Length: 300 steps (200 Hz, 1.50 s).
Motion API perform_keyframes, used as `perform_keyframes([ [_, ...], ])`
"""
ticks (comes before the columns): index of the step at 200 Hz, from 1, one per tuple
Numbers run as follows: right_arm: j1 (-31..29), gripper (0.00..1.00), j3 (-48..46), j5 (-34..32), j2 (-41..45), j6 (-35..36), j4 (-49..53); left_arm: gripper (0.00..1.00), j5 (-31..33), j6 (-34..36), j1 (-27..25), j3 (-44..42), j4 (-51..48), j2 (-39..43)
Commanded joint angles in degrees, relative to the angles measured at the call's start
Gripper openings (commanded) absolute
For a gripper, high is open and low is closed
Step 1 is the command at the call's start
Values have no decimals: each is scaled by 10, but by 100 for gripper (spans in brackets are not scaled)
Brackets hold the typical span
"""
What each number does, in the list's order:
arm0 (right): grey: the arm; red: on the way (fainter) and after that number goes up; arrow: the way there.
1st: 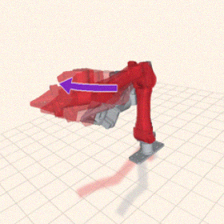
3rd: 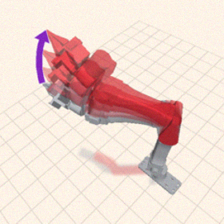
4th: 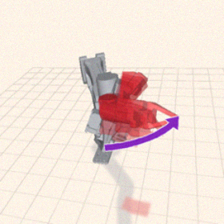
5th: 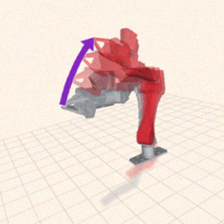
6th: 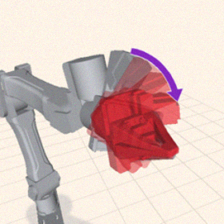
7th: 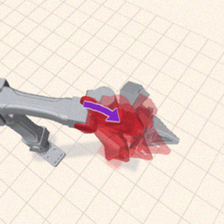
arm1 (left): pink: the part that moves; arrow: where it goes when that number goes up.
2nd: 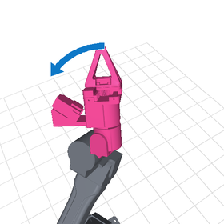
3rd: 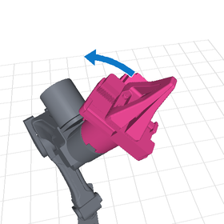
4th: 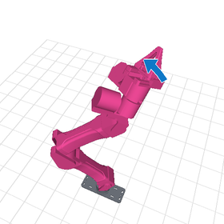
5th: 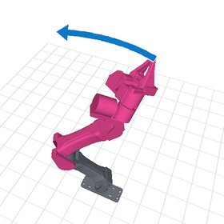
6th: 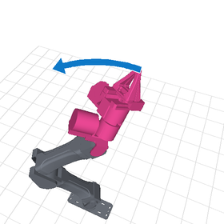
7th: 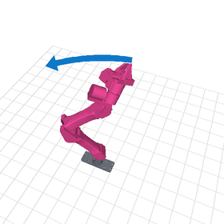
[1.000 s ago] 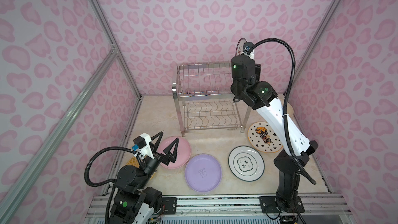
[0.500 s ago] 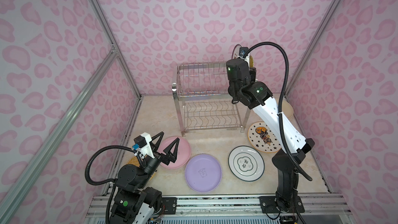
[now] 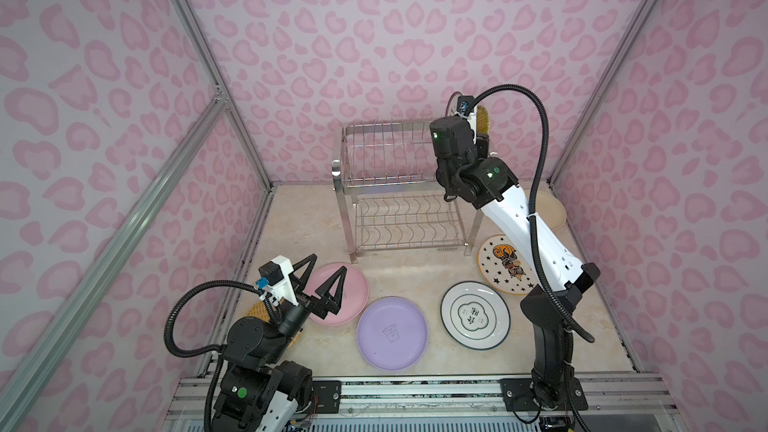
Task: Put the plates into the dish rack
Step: 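Lower the sunburst plate into the top tier beside the woven plate with the right gripper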
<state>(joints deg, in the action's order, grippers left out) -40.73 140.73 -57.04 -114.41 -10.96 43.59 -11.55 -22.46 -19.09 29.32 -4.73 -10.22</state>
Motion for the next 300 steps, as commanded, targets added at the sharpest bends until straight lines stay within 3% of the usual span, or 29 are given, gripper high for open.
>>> perform_keyframes([
  [1,2,0,1,-3,-6,-19,0,97,-7,2,2,2,19,0],
  [107,4,0,-2,20,-7,-51,26,97,-13,0,11,1,20,-2],
  [169,4,17,-3,33,-2,-54,27,97,-17,-1,15,3,21,-3],
  [246,3,26,-28,41,21,-65,23,97,-22,-3,22,2,23,-7],
  [300,-2,48,-56,43,46,-73,14,97,-24,-5,26,3,24,-8],
])
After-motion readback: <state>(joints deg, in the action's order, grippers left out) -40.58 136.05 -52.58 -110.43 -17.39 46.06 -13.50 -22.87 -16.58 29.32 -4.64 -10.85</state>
